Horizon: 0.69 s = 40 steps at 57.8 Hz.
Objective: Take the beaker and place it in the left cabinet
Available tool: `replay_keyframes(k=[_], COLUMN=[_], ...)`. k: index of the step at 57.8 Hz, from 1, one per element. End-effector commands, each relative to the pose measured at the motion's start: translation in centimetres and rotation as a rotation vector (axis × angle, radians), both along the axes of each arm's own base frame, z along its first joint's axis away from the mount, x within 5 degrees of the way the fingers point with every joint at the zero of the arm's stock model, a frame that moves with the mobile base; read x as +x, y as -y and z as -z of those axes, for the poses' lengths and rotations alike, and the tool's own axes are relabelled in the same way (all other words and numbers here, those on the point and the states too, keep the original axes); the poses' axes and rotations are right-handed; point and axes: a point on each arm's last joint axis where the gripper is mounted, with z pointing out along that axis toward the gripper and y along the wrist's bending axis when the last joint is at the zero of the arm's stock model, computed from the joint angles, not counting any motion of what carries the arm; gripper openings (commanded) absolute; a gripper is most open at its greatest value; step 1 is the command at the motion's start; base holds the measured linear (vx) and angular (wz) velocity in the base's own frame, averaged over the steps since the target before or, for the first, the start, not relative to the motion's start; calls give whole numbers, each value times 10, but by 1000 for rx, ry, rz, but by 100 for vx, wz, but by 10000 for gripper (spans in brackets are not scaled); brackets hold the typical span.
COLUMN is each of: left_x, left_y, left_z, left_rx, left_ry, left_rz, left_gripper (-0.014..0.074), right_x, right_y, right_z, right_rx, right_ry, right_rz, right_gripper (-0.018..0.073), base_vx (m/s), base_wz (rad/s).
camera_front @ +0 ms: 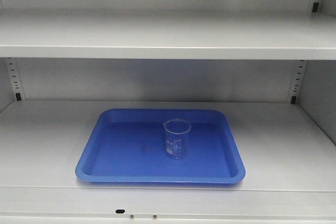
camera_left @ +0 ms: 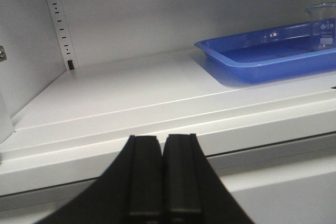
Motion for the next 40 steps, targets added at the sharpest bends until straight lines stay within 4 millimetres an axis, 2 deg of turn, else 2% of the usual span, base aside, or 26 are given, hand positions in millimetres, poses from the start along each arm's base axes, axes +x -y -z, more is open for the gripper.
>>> replay_keyframes(k=[1, 40], left_x=[-2, -2], left_y=[0, 0], left_z=[-3, -3], left_rx=[-17, -17], left_ry=[86, 86], left_rz=[5, 5], left_gripper=[1, 1], right_x=[-1, -1], right_y=[0, 0], right_z=[-6, -6], right_rx=[-10, -10], right_ry=[87, 87], right_rz=[0, 0], right_gripper=[-9, -9], base_vx=[0, 0], base_wz=[0, 0])
